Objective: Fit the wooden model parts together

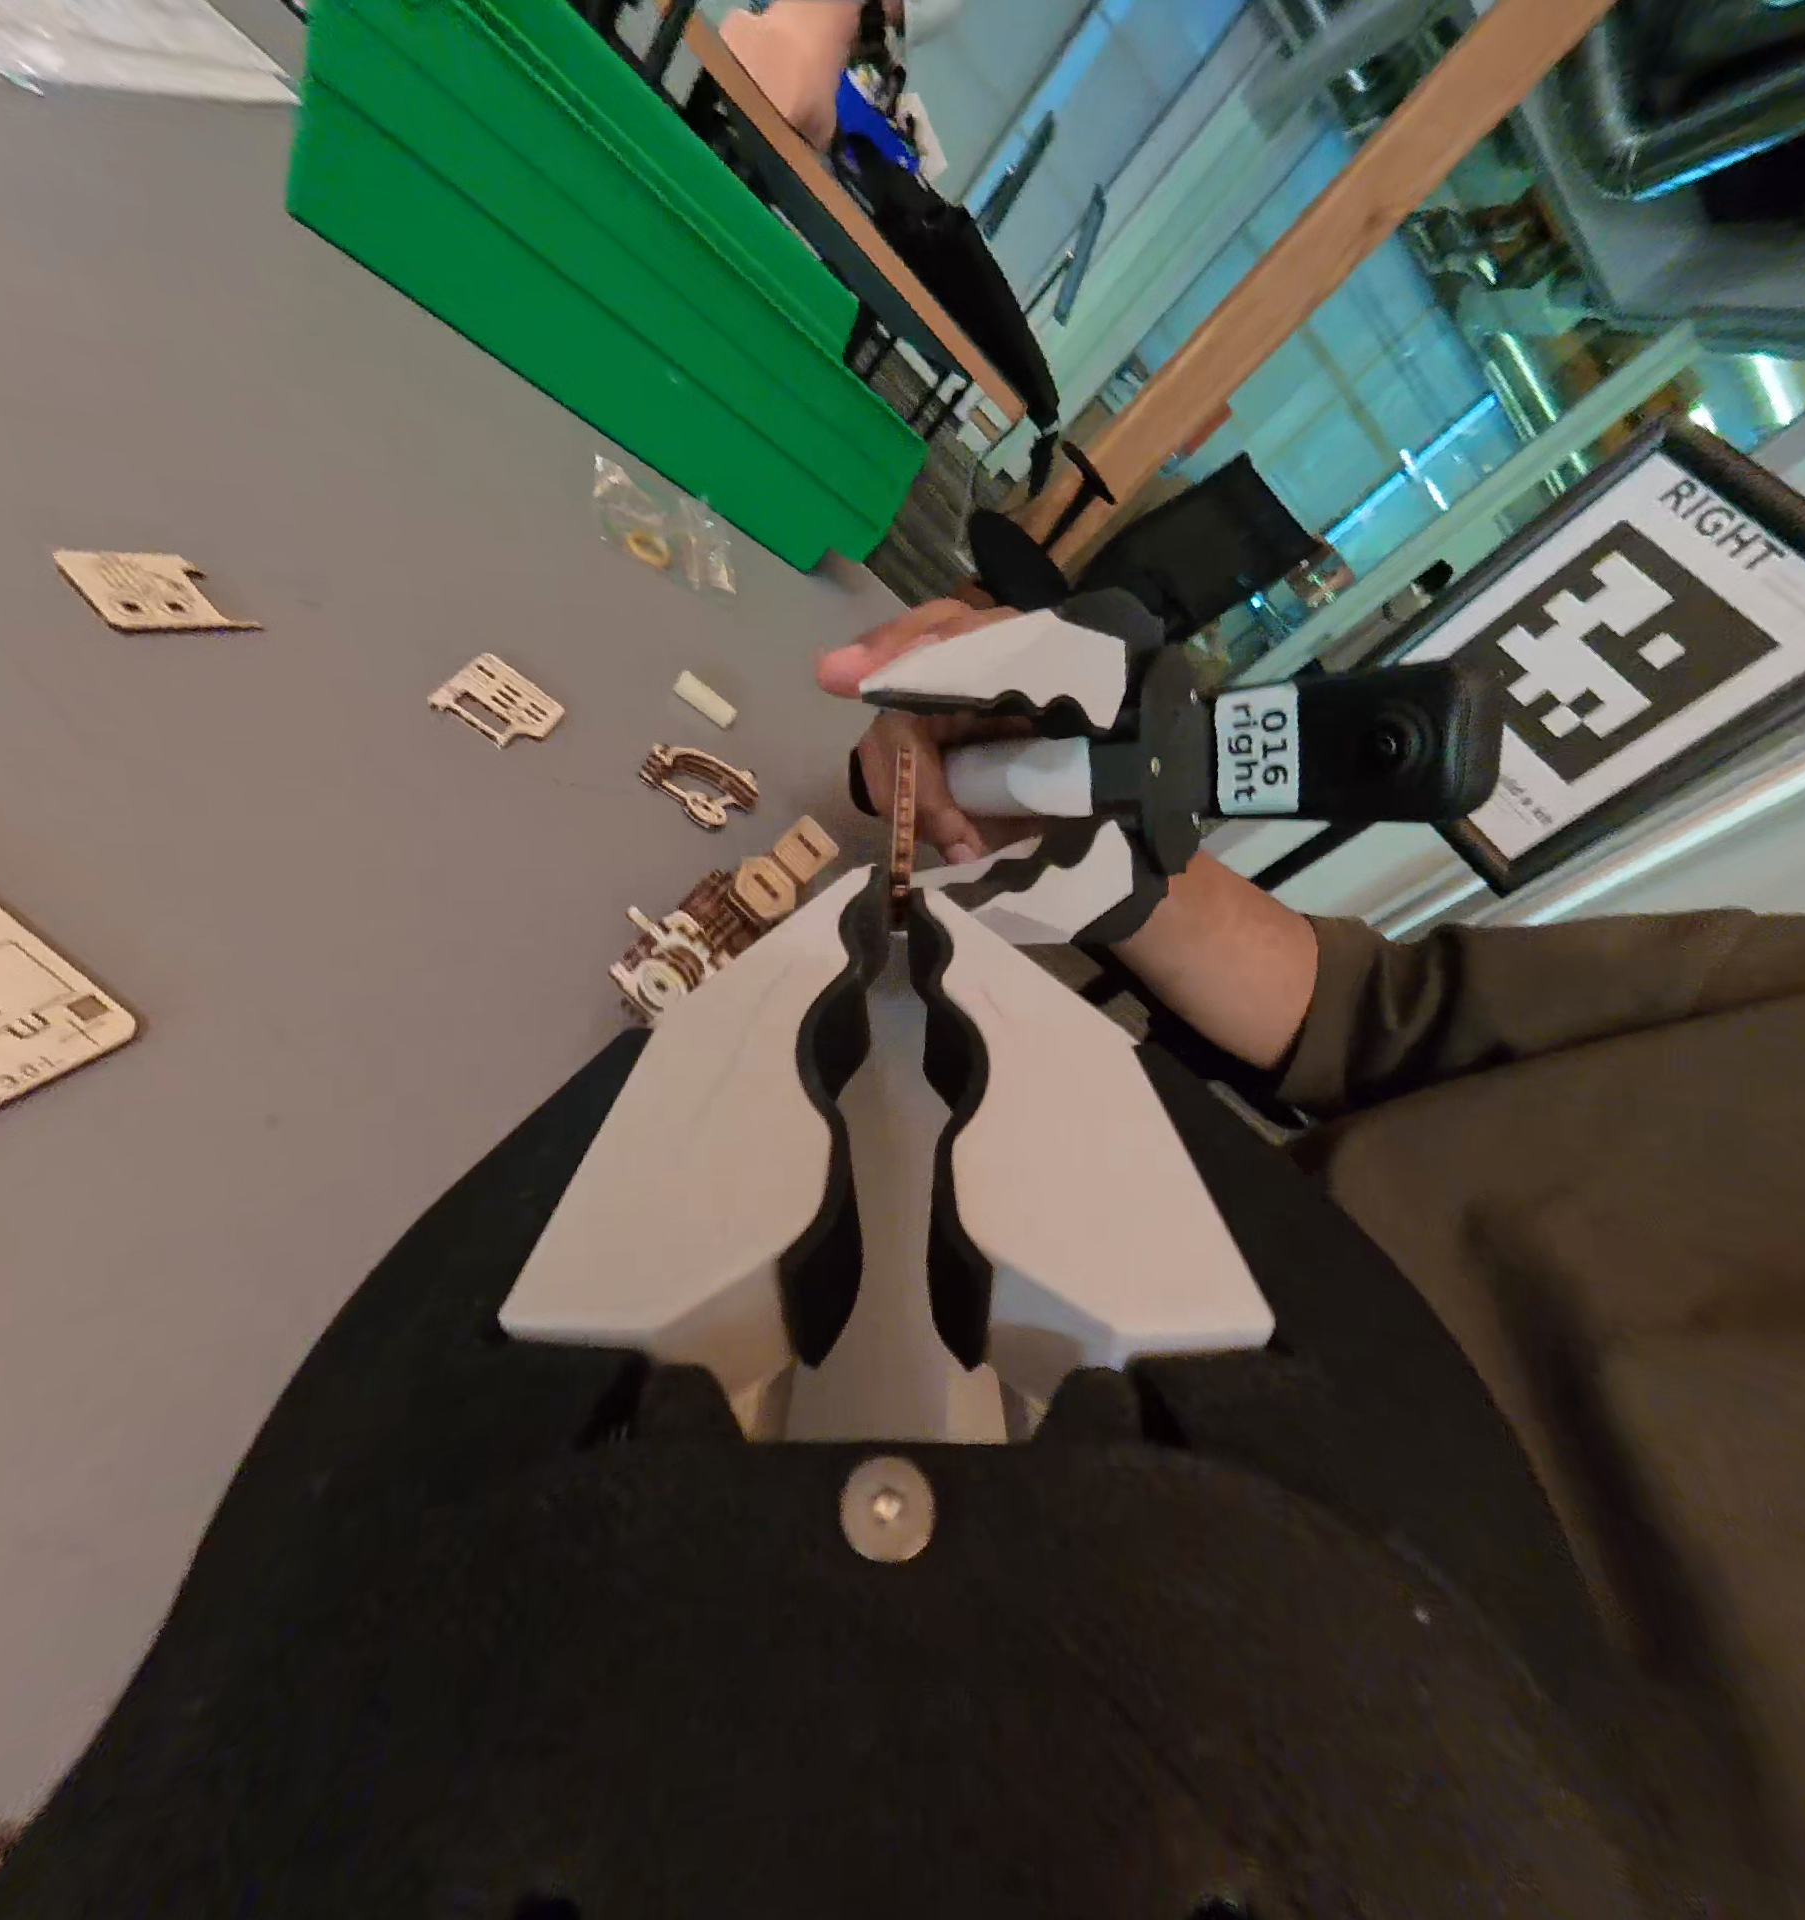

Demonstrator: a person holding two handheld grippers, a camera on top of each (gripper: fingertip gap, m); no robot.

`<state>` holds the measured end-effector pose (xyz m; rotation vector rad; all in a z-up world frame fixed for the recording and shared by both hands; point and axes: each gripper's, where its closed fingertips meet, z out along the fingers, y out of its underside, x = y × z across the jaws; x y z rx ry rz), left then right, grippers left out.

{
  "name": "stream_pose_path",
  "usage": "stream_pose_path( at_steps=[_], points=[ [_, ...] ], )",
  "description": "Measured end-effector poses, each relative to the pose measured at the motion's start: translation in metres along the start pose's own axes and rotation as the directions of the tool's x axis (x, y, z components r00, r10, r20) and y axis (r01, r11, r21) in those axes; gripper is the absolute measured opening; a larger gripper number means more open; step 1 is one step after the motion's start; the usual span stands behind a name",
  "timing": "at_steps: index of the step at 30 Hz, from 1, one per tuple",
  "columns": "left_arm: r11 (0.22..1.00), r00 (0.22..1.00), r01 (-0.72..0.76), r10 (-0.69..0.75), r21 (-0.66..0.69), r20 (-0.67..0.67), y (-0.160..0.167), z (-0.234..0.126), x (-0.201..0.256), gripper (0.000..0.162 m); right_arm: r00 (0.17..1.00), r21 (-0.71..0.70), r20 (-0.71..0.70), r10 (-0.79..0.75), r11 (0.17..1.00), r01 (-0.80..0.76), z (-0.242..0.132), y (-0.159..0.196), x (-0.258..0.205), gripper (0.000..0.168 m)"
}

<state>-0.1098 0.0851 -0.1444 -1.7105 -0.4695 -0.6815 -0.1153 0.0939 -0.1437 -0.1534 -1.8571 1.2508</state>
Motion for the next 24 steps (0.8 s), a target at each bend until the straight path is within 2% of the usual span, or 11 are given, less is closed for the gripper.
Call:
stream_pose_path(
  at_steps=[5, 9, 18, 21, 23, 24],
  points=[
    [0.997, 0.999, 0.009, -0.012, -0.078, -0.036, 0.017, -0.003, 0.005, 0.000, 0.997, 0.031, 0.073, 0.000, 1.000, -0.002, 0.006, -0.009, -0.015, 0.043],
    [0.996, 0.999, -0.003, -0.002, -0.092, -0.053, 0.019, 0.000, 0.010, 0.000, 0.995, 0.029, 0.091, -0.031, 0.999, 0.028, 0.007, -0.011, -0.021, 0.034],
    [0.999, 0.997, -0.053, 0.053, -0.006, 0.048, 0.008, 0.009, -0.004, 0.002, 0.998, -0.061, -0.017, -0.065, 0.996, 0.064, 0.007, 0.002, -0.005, 0.034],
    [0.998, 0.995, -0.062, 0.060, 0.018, 0.076, 0.003, 0.013, -0.006, 0.009, 0.998, -0.062, -0.037, -0.044, 0.997, 0.042, 0.004, 0.002, -0.001, 0.034],
    [0.997, 0.996, -0.062, 0.059, 0.039, 0.068, 0.000, 0.013, -0.004, 0.003, 0.999, -0.060, -0.039, -0.026, 0.998, 0.024, 0.003, 0.002, 0.001, 0.033],
    [0.997, 0.994, -0.065, 0.060, 0.051, 0.090, -0.003, 0.012, -0.006, 0.000, 0.999, -0.049, -0.038, -0.027, 0.998, 0.025, 0.001, 0.000, 0.001, 0.019]
  ],
)
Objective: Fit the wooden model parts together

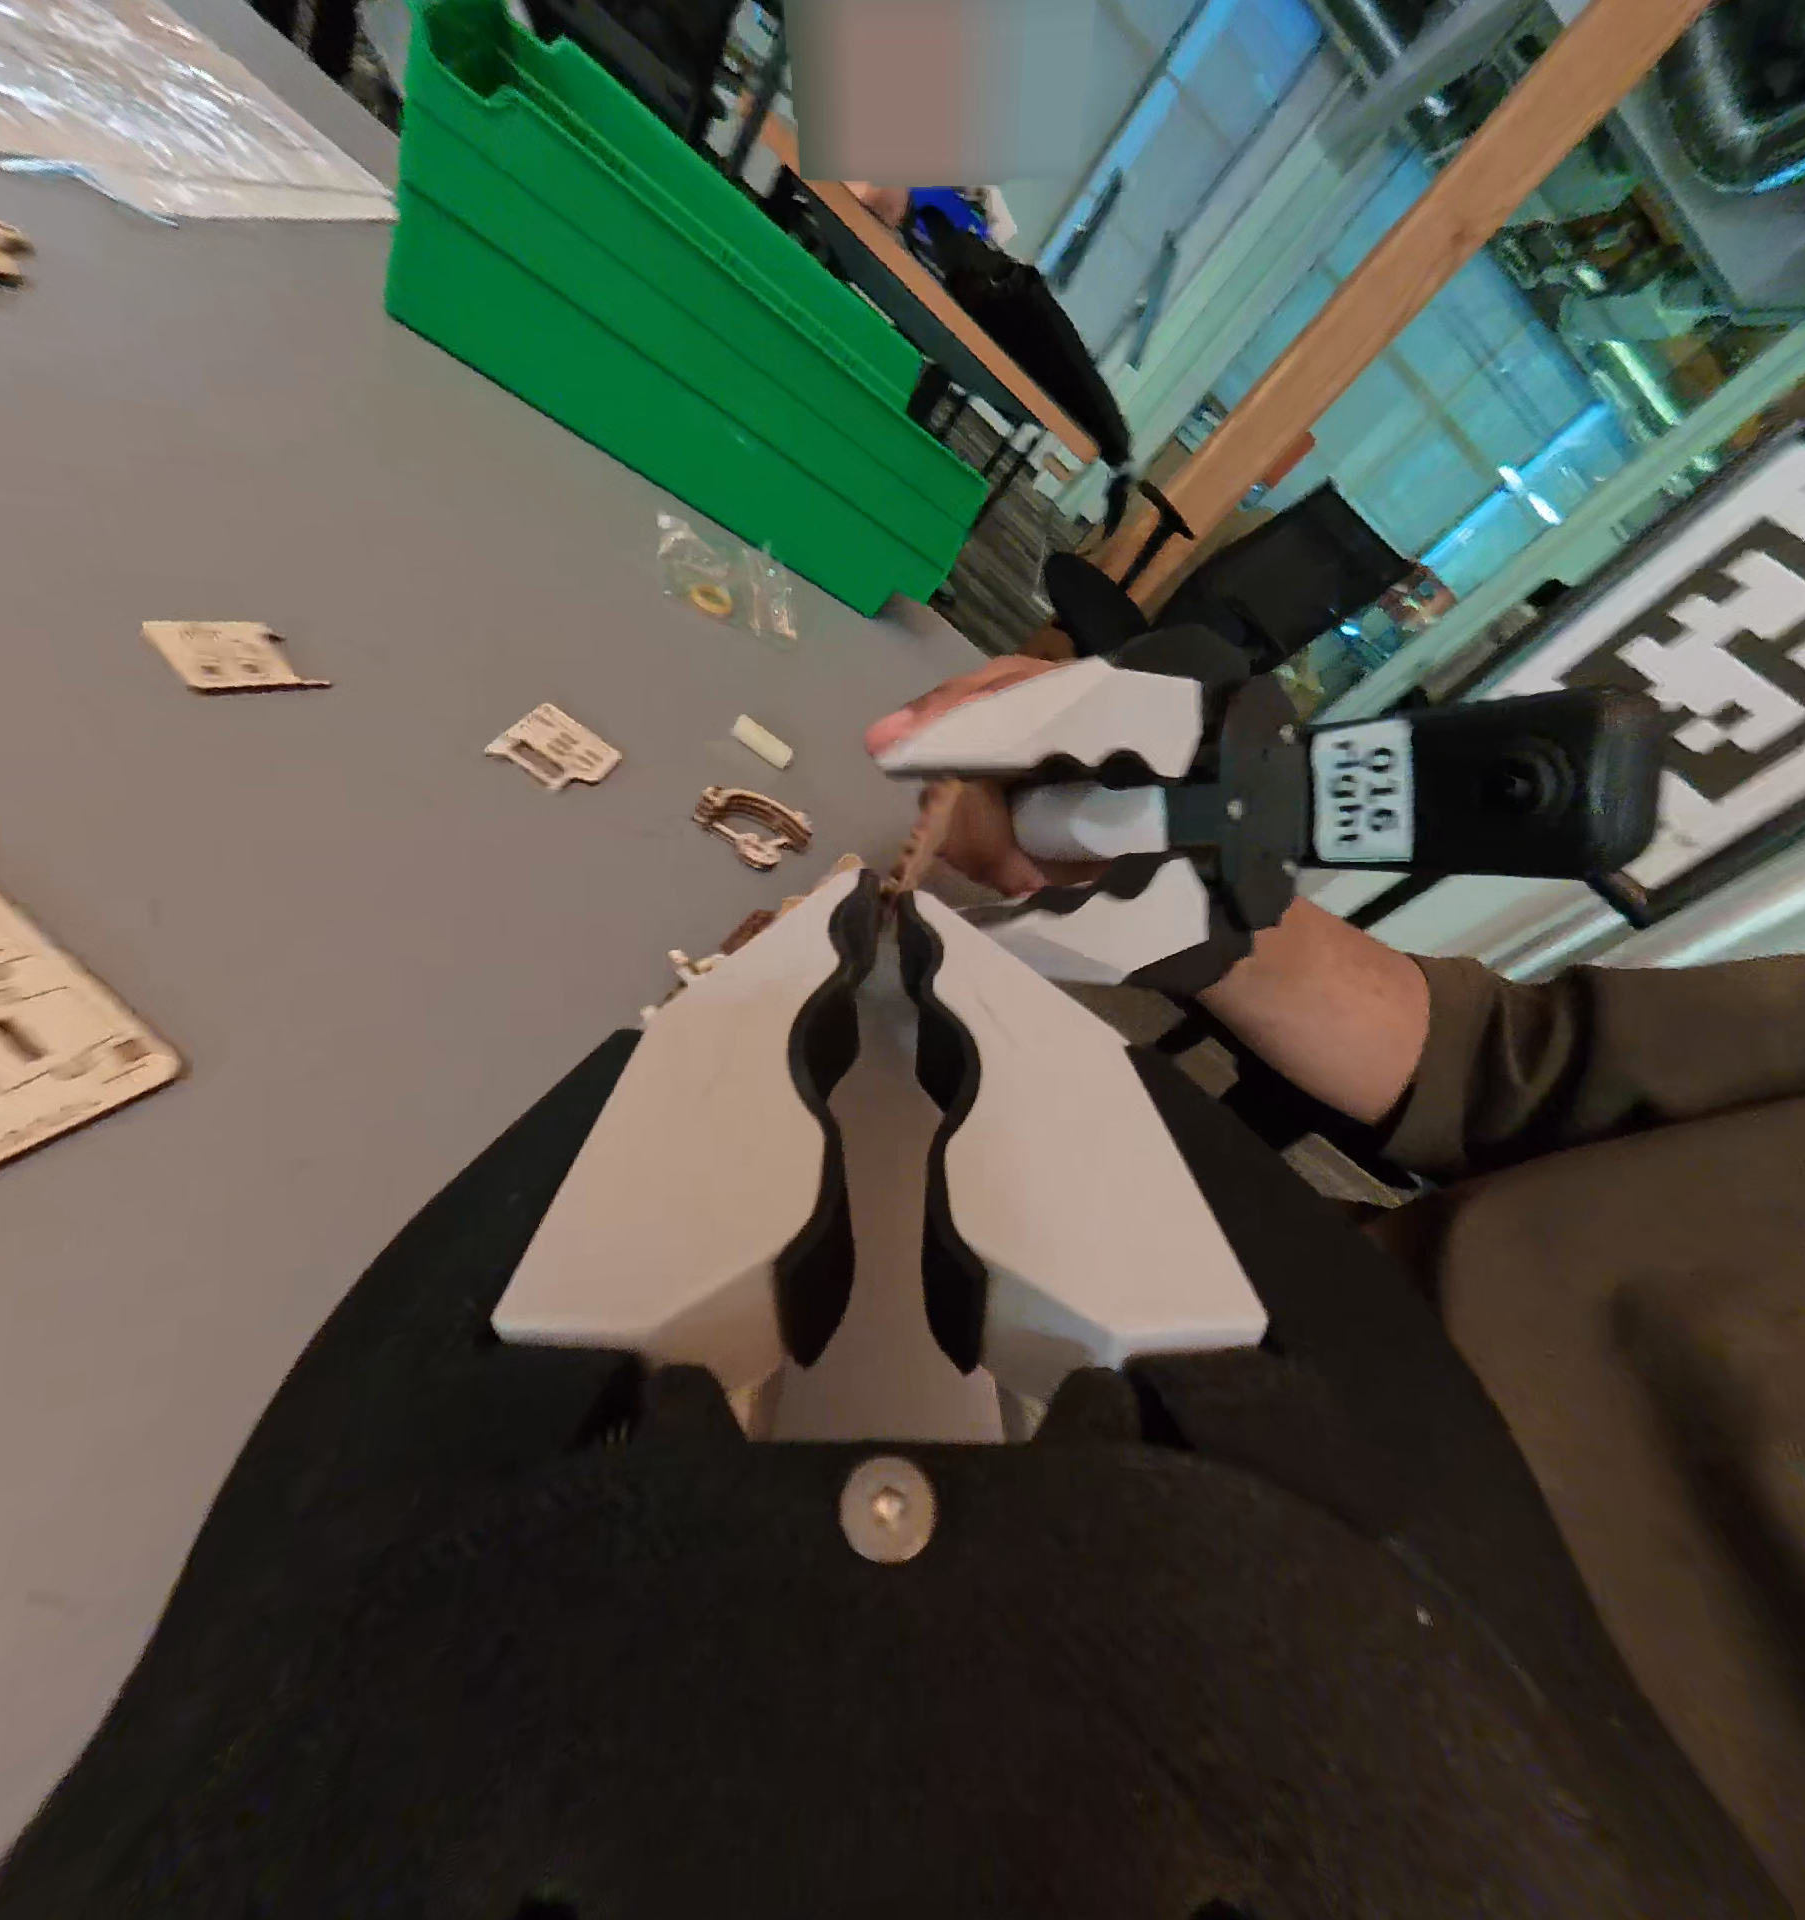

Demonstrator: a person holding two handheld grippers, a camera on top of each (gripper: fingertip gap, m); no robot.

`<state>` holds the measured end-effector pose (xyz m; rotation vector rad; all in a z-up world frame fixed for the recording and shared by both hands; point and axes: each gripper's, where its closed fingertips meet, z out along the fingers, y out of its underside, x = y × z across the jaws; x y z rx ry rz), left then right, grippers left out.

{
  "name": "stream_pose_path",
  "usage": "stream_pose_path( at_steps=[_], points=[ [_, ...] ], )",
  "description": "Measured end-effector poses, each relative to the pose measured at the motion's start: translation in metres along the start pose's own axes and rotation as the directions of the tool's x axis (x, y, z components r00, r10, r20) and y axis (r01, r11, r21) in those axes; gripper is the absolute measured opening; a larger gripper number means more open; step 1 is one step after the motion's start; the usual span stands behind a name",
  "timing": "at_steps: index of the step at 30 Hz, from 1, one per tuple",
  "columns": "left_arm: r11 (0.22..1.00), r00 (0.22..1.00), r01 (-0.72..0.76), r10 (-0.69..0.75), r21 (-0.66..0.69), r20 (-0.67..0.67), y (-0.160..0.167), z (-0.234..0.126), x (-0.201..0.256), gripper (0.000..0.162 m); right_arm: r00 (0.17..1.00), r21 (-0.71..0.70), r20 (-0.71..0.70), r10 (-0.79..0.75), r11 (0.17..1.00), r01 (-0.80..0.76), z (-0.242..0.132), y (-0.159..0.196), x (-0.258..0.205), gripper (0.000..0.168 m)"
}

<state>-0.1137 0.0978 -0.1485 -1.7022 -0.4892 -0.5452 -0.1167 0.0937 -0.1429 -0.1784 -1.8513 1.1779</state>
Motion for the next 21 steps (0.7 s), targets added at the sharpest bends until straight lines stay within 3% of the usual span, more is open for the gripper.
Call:
stream_pose_path(
  at_steps=[7, 21],
  points=[
    [1.000, 1.000, -0.005, 0.005, -0.006, -0.004, -0.005, -0.008, 0.003, 0.000, 1.000, 0.016, 0.017, 0.021, 1.000, -0.021, -0.001, -0.003, -0.001, 0.024],
    [0.987, 0.987, 0.152, -0.149, 0.047, -0.054, -0.009, -0.009, -0.006, 0.000, 1.000, 0.008, -0.003, -0.020, 1.000, 0.020, -0.002, 0.005, 0.001, 0.030]
  ],
)
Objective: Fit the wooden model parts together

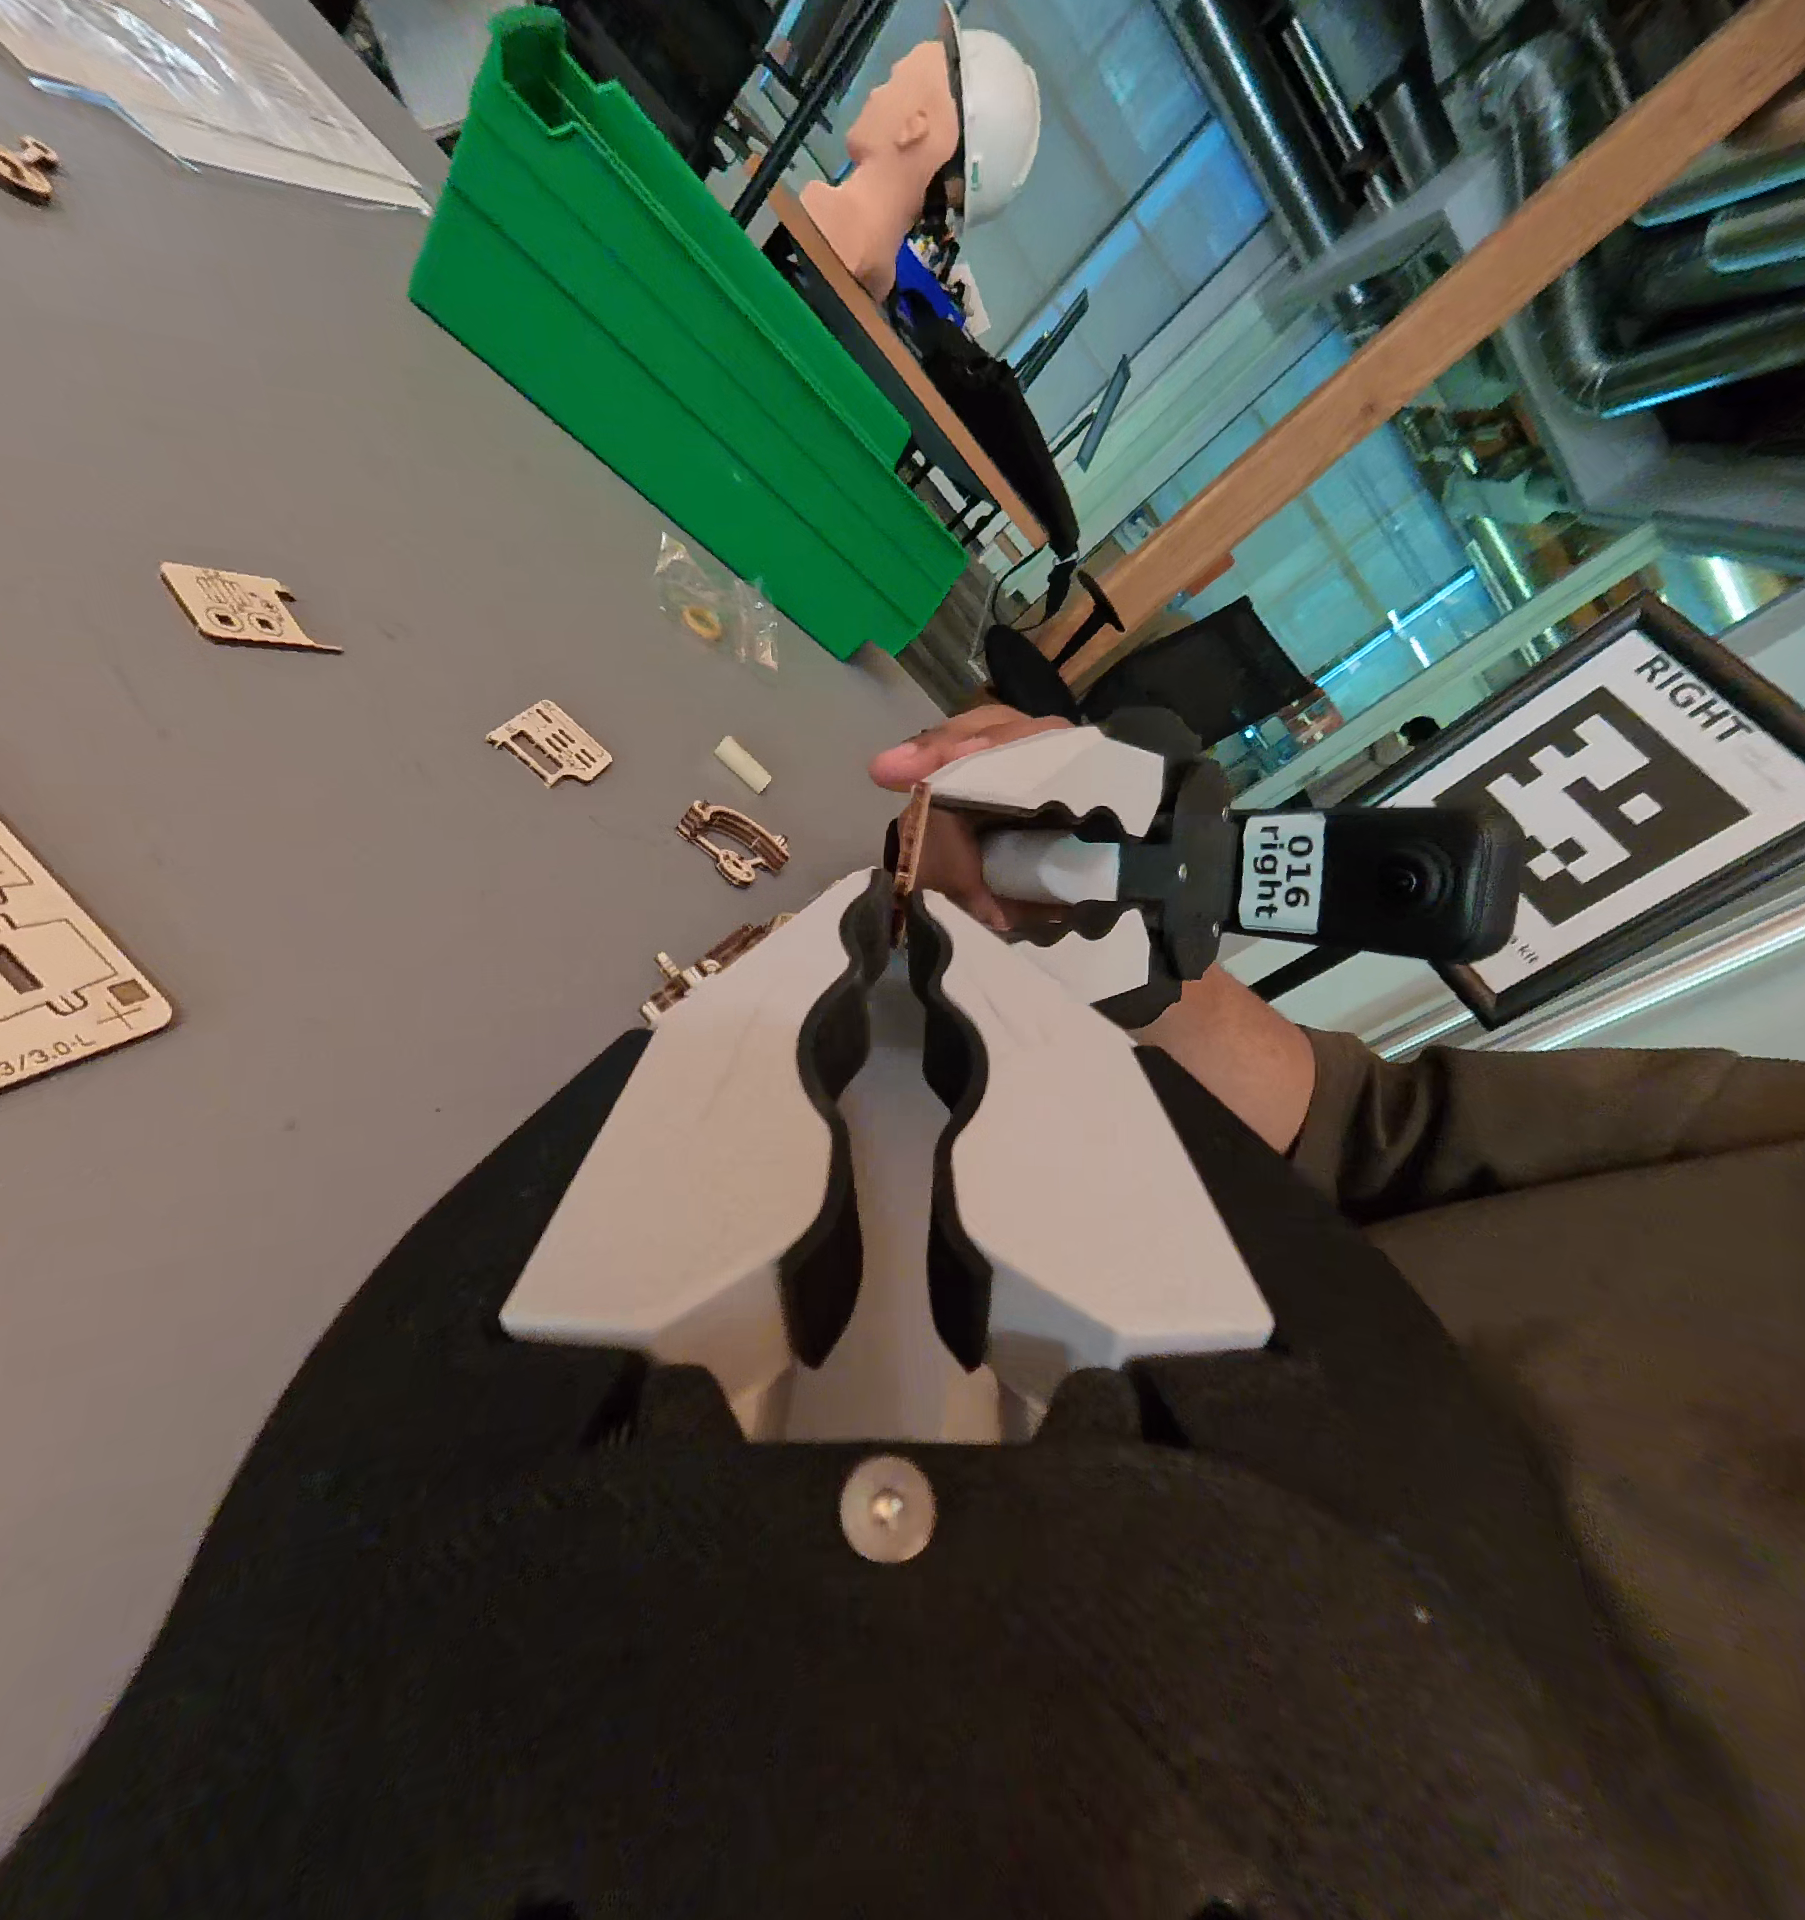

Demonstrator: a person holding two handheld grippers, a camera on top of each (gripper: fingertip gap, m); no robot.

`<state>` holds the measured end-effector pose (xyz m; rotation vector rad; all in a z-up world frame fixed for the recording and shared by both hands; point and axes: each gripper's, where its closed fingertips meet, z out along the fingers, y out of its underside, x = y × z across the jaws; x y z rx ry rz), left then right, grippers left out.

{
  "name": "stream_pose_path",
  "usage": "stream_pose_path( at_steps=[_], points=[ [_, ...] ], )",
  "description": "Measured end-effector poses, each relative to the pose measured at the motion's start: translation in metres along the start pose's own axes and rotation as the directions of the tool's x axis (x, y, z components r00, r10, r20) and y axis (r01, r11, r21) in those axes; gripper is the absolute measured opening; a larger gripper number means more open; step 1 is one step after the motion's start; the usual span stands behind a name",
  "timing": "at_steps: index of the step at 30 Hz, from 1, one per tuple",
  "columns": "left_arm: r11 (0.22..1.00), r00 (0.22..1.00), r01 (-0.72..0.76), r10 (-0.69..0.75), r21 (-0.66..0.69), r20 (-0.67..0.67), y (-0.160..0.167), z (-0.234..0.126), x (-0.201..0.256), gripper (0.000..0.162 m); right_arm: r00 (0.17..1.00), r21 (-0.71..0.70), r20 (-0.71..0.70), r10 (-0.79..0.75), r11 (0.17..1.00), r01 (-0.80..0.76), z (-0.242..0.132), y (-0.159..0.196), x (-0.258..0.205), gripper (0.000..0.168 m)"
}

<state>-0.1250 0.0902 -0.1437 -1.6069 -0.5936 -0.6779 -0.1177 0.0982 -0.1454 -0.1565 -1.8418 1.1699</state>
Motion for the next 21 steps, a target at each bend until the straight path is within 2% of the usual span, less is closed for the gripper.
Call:
stream_pose_path(
  at_steps=[5, 11, 15, 19, 21],
  points=[
    [0.998, 1.000, 0.024, -0.023, -0.057, 0.011, 0.009, 0.002, -0.003, 0.000, 0.996, -0.045, 0.014, -0.086, 0.995, 0.086, 0.003, 0.004, -0.007, 0.038],
    [0.993, 1.000, 0.018, -0.018, -0.115, 0.002, 0.018, 0.005, 0.001, 0.000, 0.988, -0.063, 0.024, -0.155, 0.986, 0.156, 0.005, 0.000, -0.013, 0.034],
    [0.997, 0.999, -0.026, 0.024, -0.075, -0.022, 0.013, 0.004, 0.007, 0.000, 0.992, -0.057, 0.003, -0.124, 0.991, 0.124, 0.003, -0.006, -0.007, 0.034],
    [0.997, 0.995, -0.072, 0.071, 0.014, 0.066, -0.002, -0.003, -0.003, 0.027, 0.994, -0.061, -0.102, -0.040, 0.998, 0.034, -0.010, -0.001, 0.024, 0.033],
    [0.998, 0.998, -0.035, 0.032, 0.049, 0.062, -0.007, -0.010, -0.007, 0.022, 0.987, -0.056, -0.153, 0.046, 0.997, -0.055, -0.020, 0.007, 0.042, 0.033]
  ],
)
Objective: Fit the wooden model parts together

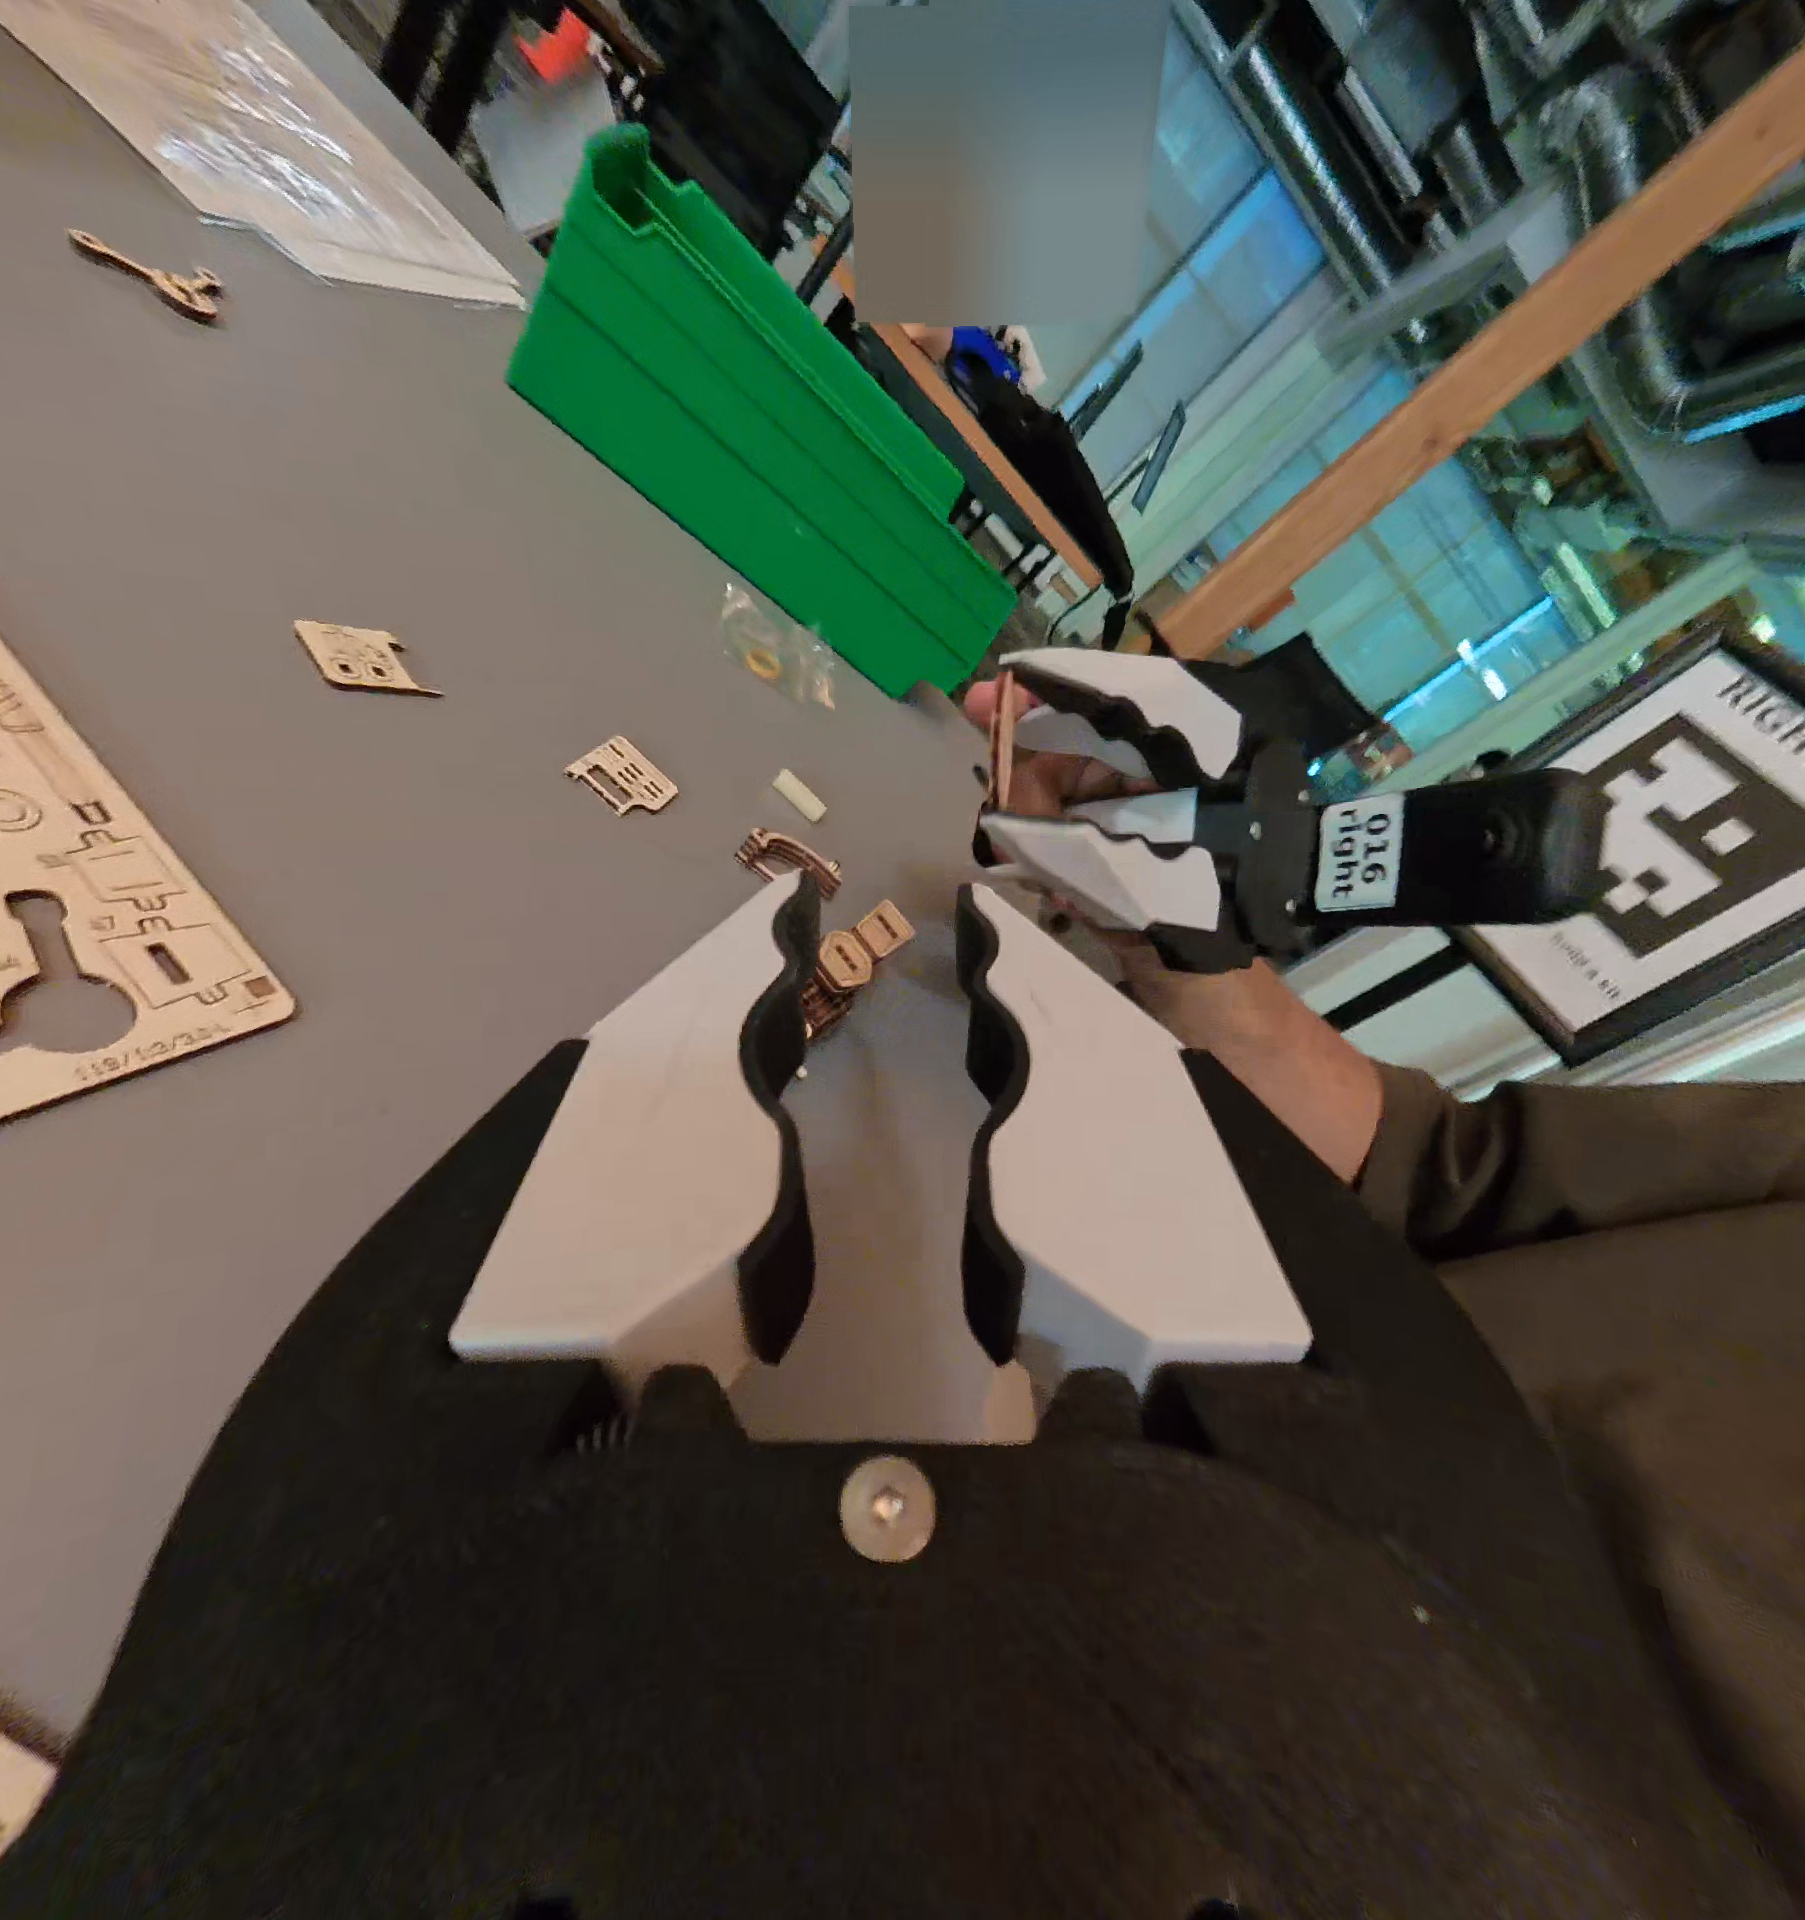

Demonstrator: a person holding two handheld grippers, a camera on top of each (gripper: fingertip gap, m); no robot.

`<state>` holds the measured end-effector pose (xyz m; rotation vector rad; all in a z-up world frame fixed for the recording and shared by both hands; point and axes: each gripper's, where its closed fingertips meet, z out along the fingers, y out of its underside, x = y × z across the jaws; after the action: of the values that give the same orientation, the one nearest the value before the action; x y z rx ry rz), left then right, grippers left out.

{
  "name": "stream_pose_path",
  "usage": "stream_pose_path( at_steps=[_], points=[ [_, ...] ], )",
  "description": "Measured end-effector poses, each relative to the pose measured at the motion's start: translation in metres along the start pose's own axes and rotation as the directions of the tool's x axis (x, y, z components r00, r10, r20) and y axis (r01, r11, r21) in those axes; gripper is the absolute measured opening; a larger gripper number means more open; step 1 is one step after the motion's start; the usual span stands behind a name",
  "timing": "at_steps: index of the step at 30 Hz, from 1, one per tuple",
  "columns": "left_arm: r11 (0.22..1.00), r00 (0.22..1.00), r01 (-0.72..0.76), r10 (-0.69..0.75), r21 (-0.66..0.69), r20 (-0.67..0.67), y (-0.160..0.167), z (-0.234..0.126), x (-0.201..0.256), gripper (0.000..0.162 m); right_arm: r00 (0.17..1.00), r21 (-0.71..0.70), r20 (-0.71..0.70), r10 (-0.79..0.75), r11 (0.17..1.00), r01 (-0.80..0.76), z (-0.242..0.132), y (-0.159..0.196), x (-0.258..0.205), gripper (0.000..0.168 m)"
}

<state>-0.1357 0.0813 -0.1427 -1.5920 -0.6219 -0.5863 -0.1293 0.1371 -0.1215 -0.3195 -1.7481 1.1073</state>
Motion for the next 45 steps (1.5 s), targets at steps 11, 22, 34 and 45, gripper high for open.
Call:
stream_pose_path(
  at_steps=[11, 22, 34, 45],
  points=[
    [0.952, 0.982, 0.027, -0.082, 0.304, 0.168, -0.041, -0.036, -0.043, 0.025, 0.905, -0.137, 0.013, 0.426, 0.897, -0.420, -0.004, 0.061, 0.024, 0.033],
    [0.934, 0.987, 0.084, -0.125, 0.347, 0.096, -0.061, -0.038, -0.060, 0.016, 0.852, -0.187, 0.088, 0.516, 0.849, -0.495, 0.008, 0.085, 0.028, 0.033],
    [0.905, 0.794, -0.415, 0.311, 0.093, 0.523, -0.077, -0.010, -0.082, 0.000, 0.808, -0.162, 0.198, 0.555, 0.831, -0.531, 0.061, 0.083, 0.052, 0.033],
    [0.893, 0.804, -0.431, 0.316, 0.127, 0.504, -0.063, -0.011, -0.069, 0.025, 0.747, -0.208, 0.076, 0.660, 0.743, -0.636, 0.049, 0.095, 0.059, 0.033]
  ],
)
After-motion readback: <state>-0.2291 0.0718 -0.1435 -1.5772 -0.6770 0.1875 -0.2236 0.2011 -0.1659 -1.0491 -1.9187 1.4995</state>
